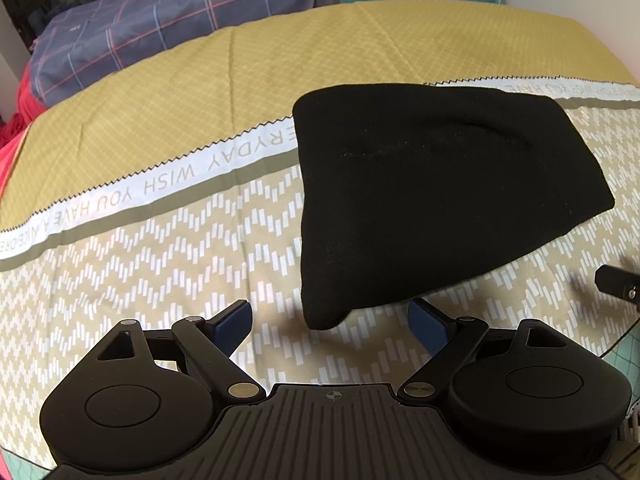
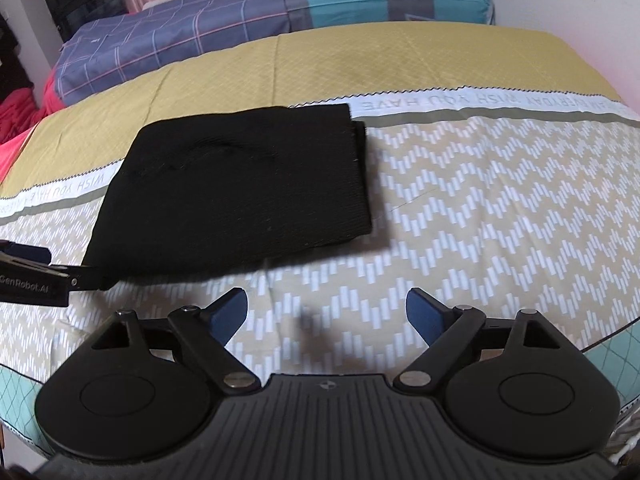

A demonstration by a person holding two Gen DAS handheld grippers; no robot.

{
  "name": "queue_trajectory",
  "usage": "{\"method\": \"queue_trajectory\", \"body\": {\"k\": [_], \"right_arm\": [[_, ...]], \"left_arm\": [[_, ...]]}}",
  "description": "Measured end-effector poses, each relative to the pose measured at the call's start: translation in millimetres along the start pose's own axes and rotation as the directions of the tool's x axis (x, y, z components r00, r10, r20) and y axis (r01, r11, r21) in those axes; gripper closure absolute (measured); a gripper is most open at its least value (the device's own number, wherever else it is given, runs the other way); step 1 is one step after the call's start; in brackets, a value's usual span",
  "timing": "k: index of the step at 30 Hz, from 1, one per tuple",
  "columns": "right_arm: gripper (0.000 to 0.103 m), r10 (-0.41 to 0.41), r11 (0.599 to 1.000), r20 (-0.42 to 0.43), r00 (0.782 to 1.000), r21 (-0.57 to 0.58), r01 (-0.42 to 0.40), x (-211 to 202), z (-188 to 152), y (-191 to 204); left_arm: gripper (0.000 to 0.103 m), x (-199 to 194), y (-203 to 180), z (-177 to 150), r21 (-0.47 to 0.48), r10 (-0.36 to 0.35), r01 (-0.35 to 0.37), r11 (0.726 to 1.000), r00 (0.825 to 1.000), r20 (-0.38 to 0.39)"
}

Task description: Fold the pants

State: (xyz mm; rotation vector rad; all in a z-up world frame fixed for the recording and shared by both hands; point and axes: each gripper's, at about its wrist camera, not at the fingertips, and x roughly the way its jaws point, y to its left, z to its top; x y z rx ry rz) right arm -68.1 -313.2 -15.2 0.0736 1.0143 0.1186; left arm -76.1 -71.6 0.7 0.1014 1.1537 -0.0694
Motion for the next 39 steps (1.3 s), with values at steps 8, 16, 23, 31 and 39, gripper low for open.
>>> {"method": "queue_trajectory", "body": {"k": [8,16,23,31,39], "right_arm": [[0.014,0.007,1.000,-0.022,1.000,-0.012,-0.007,6.2,-2.2,6.1],[0.013,0.015,1.000,-0.037,0.999,-0.025,-0.016,10.6,-2.0,9.3],[0.013,0.021,0.999,-0.050,0.999,-0.031,-0.023,13.7,-2.5,8.3],[0.013,0.029,0.999,-0.061,0.998,-0.035,-0.031,17.6,-1.2,6.8],[0.013,0.034,0.999,-0.060,0.998,-0.030,-0.036,18.8,-1.3,4.9]], "left_arm": [[0.000,3.0,0.1,-0.2,0.001,0.000,0.000,1.000,1.000,-0.011],[0.000,8.0,1.1,0.7,-0.008,0.001,-0.002,1.000,0.999,-0.035],[0.000,11.5,-0.2,0.9,-0.010,0.000,0.000,1.000,0.999,-0.047],[0.000,13.5,-2.1,1.1,-0.008,0.001,-0.002,1.000,0.999,-0.055],[0.000,15.0,-5.3,3.2,0.003,0.003,-0.003,1.000,0.998,-0.060]]}}
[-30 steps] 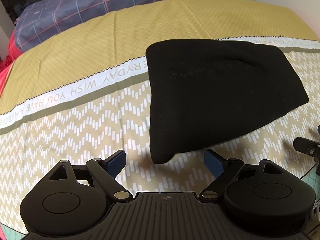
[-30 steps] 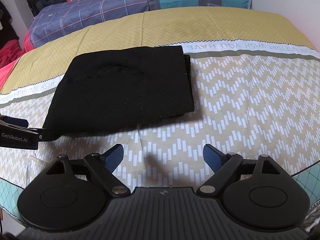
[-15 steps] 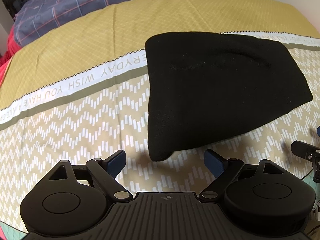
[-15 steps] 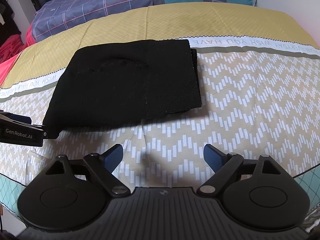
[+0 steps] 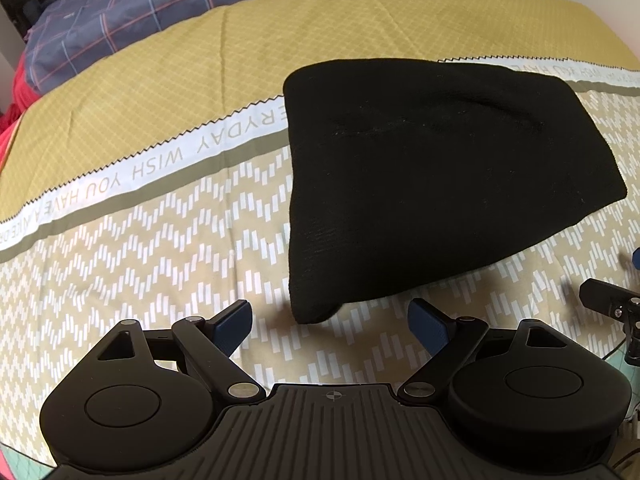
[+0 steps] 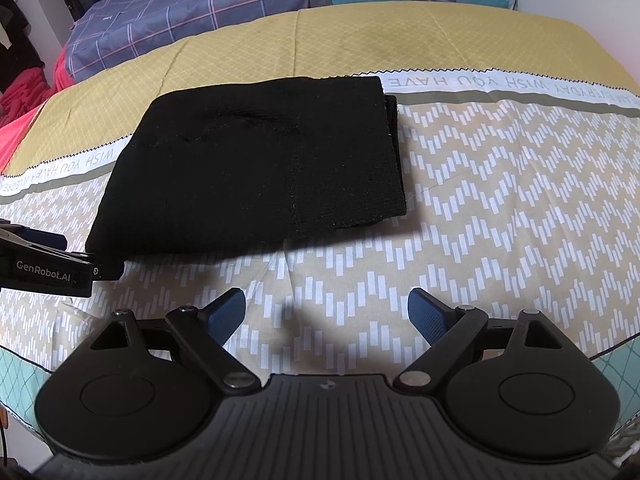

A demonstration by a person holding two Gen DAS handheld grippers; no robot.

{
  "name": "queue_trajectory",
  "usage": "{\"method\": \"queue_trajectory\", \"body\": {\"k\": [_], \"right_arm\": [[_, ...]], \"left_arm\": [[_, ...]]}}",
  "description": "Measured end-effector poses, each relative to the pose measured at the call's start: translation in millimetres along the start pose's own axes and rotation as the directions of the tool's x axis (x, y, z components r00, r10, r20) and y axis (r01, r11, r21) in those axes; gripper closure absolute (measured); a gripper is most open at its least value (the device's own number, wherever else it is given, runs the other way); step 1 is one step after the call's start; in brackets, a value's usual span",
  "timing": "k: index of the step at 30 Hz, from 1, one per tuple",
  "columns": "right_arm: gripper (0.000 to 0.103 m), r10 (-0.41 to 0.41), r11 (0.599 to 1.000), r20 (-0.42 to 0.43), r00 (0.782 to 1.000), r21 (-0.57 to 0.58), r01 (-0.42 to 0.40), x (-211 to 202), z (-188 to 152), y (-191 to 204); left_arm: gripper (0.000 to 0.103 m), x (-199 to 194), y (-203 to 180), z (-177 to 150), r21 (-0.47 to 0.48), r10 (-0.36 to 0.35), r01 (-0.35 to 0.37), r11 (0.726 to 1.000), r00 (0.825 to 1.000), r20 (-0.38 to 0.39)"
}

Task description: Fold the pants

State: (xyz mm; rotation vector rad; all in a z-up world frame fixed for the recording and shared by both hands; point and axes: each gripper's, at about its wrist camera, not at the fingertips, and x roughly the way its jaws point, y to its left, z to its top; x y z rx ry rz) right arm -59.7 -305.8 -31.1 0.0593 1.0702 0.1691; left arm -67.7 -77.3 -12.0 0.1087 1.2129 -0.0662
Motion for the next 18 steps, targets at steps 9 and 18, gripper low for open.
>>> {"method": "queue_trajectory", "body": {"k": [9,18], "right_arm": [[0.013,0.002,1.000,-0.010,1.000,-0.003,-0.002,1.7,-2.2,4.5],[0.013,0.006,1.000,-0.016,1.000,-0.006,-0.006,3.8,1.5,4.4]], "left_arm": [[0.000,2.0,0.1,0.8,0.008,-0.008,0.008,1.000,1.000,-0.001],[0.000,0.8,0.2,2.0,0.019,-0.029,0.028,0.999,0.999,0.021]]}}
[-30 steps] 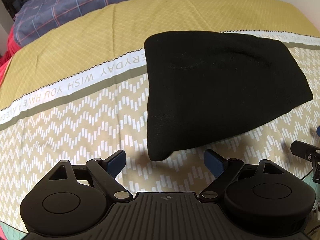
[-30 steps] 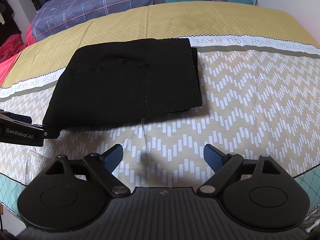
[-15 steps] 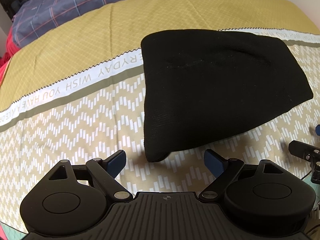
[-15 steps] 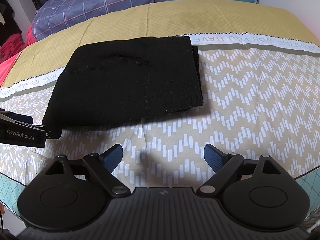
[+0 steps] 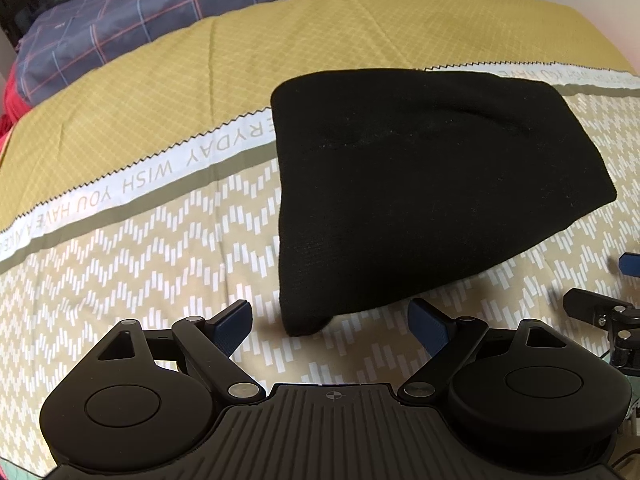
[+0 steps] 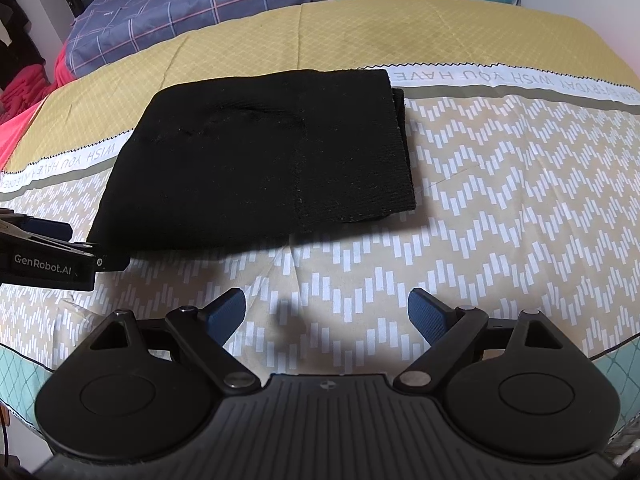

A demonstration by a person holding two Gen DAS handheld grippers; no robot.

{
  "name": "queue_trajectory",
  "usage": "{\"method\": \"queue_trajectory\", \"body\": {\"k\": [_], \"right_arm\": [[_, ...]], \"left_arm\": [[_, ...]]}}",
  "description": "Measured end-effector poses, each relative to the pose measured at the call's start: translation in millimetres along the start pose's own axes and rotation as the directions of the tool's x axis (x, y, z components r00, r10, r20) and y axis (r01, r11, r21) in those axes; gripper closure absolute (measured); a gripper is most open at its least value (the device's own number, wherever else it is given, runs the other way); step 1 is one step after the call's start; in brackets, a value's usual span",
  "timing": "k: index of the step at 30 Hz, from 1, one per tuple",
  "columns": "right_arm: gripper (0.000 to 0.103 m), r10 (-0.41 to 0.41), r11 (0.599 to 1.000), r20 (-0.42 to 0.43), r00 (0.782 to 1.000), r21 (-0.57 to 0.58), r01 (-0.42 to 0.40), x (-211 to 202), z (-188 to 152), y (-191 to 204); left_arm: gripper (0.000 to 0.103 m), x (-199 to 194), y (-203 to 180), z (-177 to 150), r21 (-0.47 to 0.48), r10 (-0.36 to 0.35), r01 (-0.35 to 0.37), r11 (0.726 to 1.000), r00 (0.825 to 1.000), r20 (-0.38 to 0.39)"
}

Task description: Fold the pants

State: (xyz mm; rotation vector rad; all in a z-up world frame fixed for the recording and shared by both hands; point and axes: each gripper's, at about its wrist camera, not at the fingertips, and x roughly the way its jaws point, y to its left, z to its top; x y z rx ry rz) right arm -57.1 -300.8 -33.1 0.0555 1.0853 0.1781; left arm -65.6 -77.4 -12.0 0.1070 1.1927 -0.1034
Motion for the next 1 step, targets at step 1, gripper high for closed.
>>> {"method": "queue_trajectory", "body": {"k": [1], "right_arm": [[0.013,0.001,1.000,-0.001,1.000,-0.001,-0.001,0.4,0.2,0.4]], "left_arm": [[0.000,0.8,0.3,0.5,-0.003,0.002,-0.002,1.000,1.000,-0.008]]}}
